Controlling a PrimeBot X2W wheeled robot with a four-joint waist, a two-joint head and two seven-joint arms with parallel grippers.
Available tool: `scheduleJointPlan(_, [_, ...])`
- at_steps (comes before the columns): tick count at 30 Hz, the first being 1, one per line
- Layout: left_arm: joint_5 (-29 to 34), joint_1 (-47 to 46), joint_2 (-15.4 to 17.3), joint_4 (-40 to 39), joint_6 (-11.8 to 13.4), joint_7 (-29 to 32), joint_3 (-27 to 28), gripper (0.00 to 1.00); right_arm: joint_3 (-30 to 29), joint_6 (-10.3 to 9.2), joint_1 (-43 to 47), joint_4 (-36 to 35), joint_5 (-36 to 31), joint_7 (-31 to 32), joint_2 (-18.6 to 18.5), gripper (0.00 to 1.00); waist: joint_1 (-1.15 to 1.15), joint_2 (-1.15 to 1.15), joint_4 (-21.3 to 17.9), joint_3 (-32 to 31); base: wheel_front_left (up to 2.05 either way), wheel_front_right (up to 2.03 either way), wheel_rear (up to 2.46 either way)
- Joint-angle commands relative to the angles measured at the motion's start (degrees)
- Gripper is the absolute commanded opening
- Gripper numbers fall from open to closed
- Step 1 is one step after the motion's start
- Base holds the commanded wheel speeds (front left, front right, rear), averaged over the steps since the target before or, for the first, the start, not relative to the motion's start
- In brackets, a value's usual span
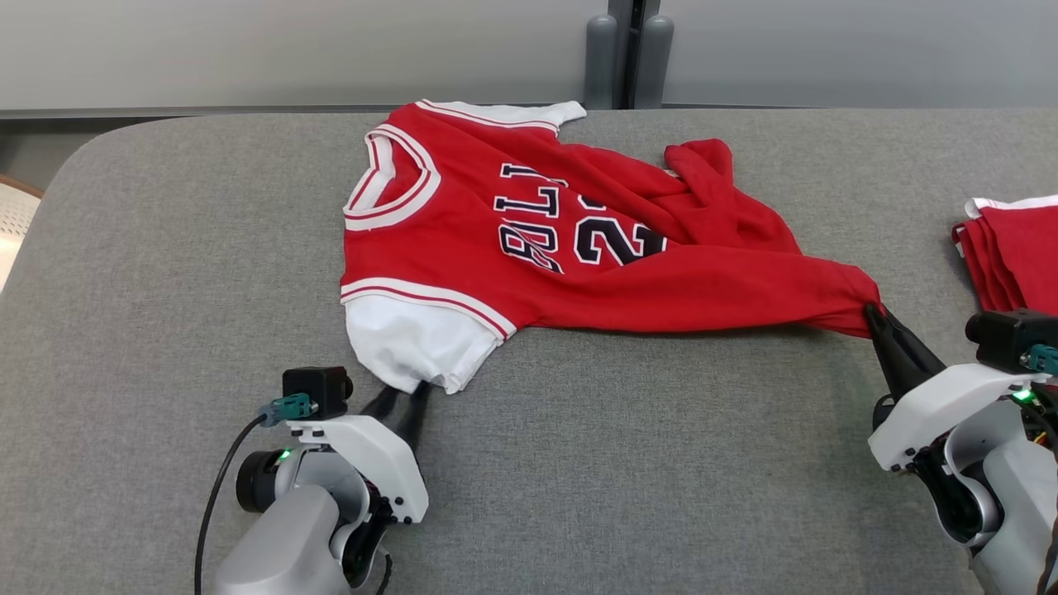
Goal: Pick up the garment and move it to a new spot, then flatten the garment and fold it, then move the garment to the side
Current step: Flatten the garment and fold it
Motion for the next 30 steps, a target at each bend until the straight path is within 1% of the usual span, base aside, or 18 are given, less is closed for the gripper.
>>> scheduleJointPlan(1, [-0.4,-0.1,-0.1,0.9,0.1,0.6,-0.9,0.0,-0.1,-0.03,-0.5,-0.1,-0.4,0.1,-0.1,0.0,0.0,0.0,0.1,-0.1,0.0,0.0,0.0])
scheduleJointPlan(9, [0.0,1.4,0.2,2.5,0.0,-3.5,-2.8,0.0,-1.0,-0.03,0.9,2.0,0.2,-1.2,0.7,0.0,0.0,0.0,1.5,-2.7,0.0,0.0,0.0])
scheduleJointPlan(15, [-0.6,2.5,2.8,-0.8,-0.2,-6.3,-1.4,0.0,-0.5,-0.03,1.6,2.3,1.0,-3.0,1.2,0.0,0.0,0.0,2.7,-5.6,0.0,0.0,0.0])
scheduleJointPlan(19, [-1.1,2.7,6.2,-8.0,-0.3,-7.1,1.9,0.0,0.3,-0.03,2.0,1.3,1.2,-4.7,0.3,0.0,0.0,0.0,3.3,-8.2,0.0,0.0,0.0])
scheduleJointPlan(23, [-1.1,3.8,9.6,-19.4,-0.3,-7.1,6.8,0.0,0.8,-0.03,1.8,-0.6,3.2,-5.3,0.2,0.0,0.0,0.0,3.2,-10.6,0.0,0.0,0.0])
scheduleJointPlan(25, [-0.7,4.2,11.5,-25.1,0.2,-7.1,9.1,0.0,0.5,-0.03,1.1,-2.4,5.0,-5.1,-0.2,0.0,0.0,0.0,2.9,-11.8,0.0,0.0,0.0])
scheduleJointPlan(27, [-1.2,4.2,12.8,-31.0,1.1,-7.1,11.0,0.0,0.9,-0.03,-0.1,-4.3,4.8,-5.1,-1.6,0.0,0.0,0.0,2.4,-12.7,0.0,0.0,0.0])
scheduleJointPlan(30, [-1.9,3.7,14.7,-39.5,3.2,-6.1,13.4,0.0,0.3,-0.03,-2.0,-6.7,4.2,-5.7,-3.0,0.0,0.0,0.0,1.7,-13.7,0.0,0.0,0.0])
